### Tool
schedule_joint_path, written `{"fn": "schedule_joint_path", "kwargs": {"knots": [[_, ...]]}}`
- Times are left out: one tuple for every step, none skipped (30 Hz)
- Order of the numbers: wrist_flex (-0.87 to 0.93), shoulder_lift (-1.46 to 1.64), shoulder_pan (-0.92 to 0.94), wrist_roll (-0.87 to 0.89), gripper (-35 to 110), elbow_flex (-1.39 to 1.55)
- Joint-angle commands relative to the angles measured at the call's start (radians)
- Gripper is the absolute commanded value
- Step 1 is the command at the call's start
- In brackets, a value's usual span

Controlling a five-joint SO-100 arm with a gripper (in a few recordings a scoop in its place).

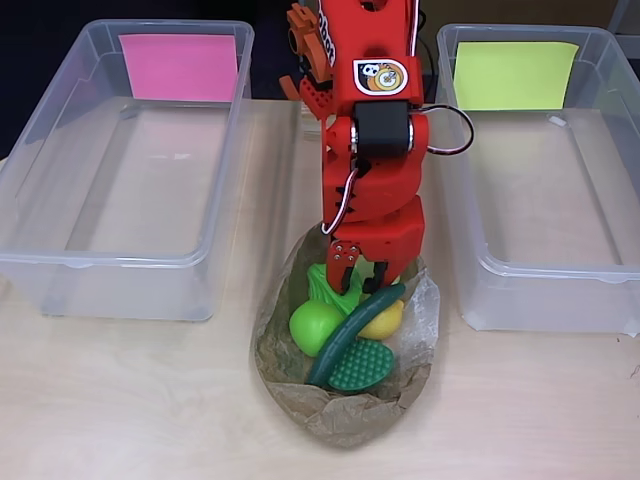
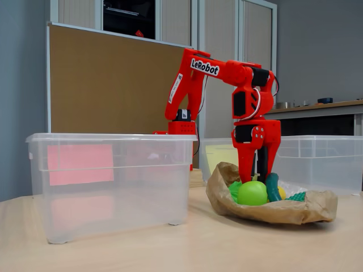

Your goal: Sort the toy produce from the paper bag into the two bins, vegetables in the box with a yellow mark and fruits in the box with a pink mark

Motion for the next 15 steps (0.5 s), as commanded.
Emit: {"fn": "schedule_joint_path", "kwargs": {"knots": [[0.035, -0.017, 0.023, -0.003, 9, -0.003], [0.040, -0.021, 0.025, -0.003, 7, -0.008], [0.048, -0.025, 0.028, -0.003, 0, -0.014], [0.057, -0.026, 0.028, 0.003, 0, -0.018], [0.064, -0.026, 0.029, 0.005, 0, -0.021], [0.074, -0.025, 0.032, 0.006, 0, -0.026], [0.084, -0.020, 0.034, 0.006, 0, -0.029], [0.097, -0.014, 0.035, 0.000, 0, -0.034], [0.117, -0.006, 0.038, -0.003, 0, -0.038], [0.135, 0.006, 0.041, -0.006, 0, -0.041], [0.150, 0.018, 0.044, -0.014, 0, -0.041], [0.167, 0.034, 0.048, -0.018, 0, -0.040], [0.187, 0.052, 0.051, -0.023, 0, -0.038], [0.206, 0.069, 0.054, -0.032, 0, -0.038], [0.222, 0.089, 0.055, -0.040, 0, -0.038]]}}
